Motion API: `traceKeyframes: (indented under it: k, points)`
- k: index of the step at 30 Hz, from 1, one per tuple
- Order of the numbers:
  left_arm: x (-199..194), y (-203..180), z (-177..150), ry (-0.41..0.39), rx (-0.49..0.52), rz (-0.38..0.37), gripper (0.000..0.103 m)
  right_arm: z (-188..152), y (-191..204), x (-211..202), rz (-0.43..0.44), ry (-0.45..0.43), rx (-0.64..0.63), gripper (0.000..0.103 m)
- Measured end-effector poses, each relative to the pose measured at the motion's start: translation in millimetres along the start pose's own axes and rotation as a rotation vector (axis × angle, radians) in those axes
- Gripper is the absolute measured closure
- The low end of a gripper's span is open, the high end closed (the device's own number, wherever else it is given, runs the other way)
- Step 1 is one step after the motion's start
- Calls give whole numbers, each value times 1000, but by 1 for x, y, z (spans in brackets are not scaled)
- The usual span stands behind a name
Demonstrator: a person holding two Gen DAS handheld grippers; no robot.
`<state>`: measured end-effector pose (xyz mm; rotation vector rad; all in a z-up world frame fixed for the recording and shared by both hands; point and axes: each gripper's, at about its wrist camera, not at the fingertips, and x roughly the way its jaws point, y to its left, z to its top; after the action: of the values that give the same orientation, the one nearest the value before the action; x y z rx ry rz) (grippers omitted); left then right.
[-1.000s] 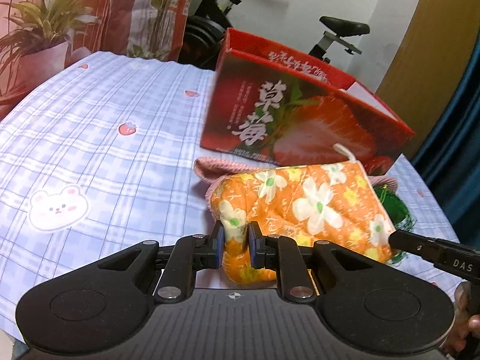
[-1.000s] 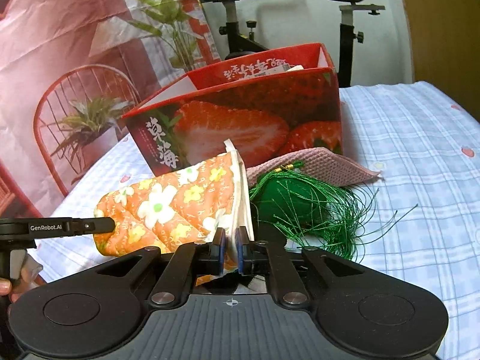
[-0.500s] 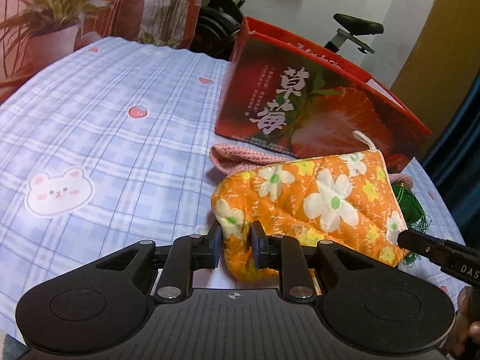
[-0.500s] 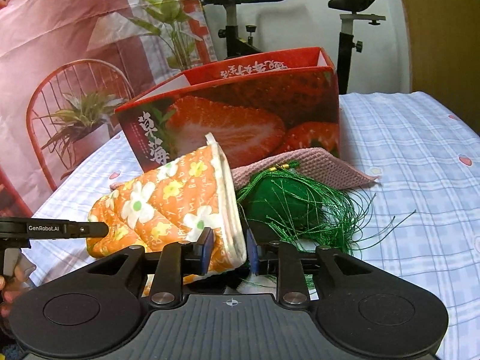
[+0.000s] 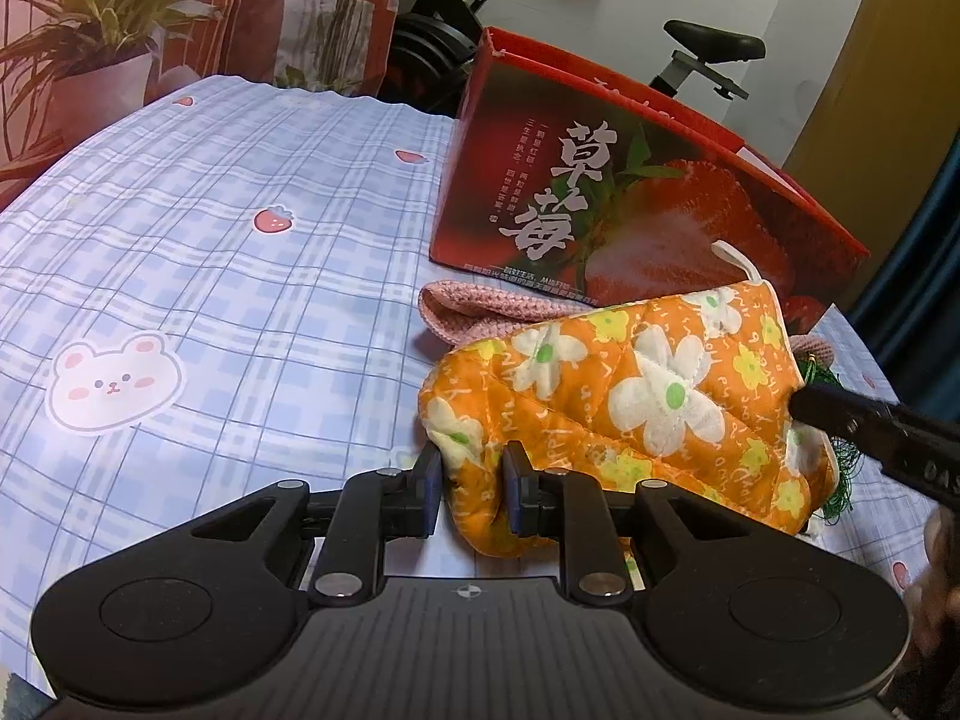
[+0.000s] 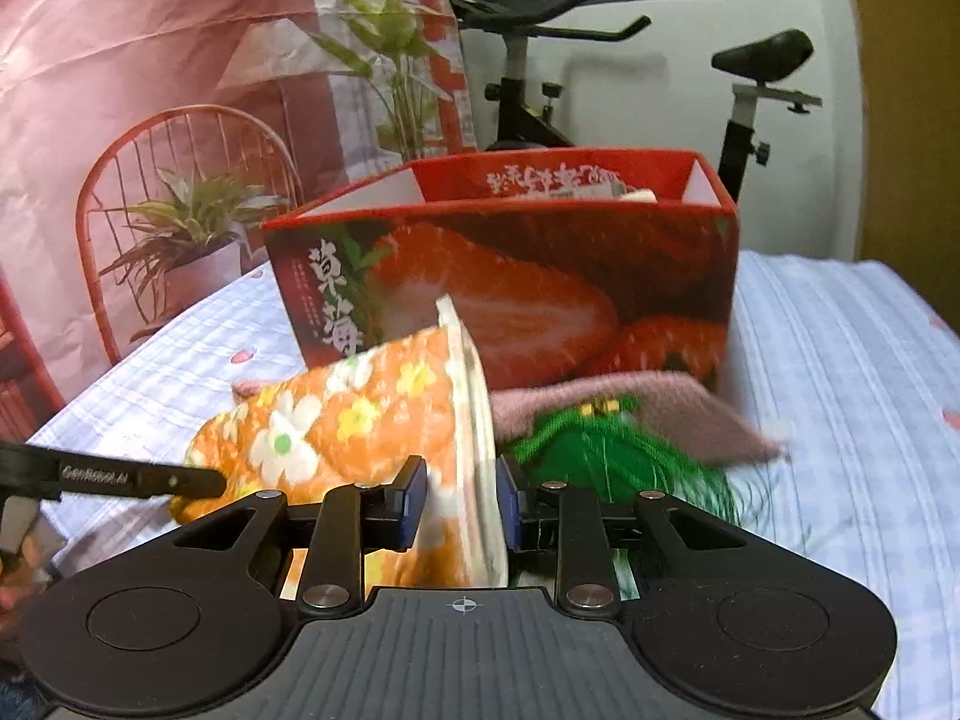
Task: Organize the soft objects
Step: 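Lift the orange floral pouch off the pink cloth with both grippers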
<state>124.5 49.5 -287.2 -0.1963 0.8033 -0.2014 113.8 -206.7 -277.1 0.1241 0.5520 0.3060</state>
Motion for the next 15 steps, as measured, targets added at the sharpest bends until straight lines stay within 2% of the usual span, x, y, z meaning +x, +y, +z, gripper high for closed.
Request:
traceKeyframes:
  k: [7,12,15]
  points:
    - [0,0,0,-2,4,-2,80,12,-7,22,17,19,-1,73]
    - [0,1,0,-2,3,-4,80,11,-6,24,66,42,34,72]
    - [0,1,0,-3,2,-5,80,8,-6,25,46,61,36,70]
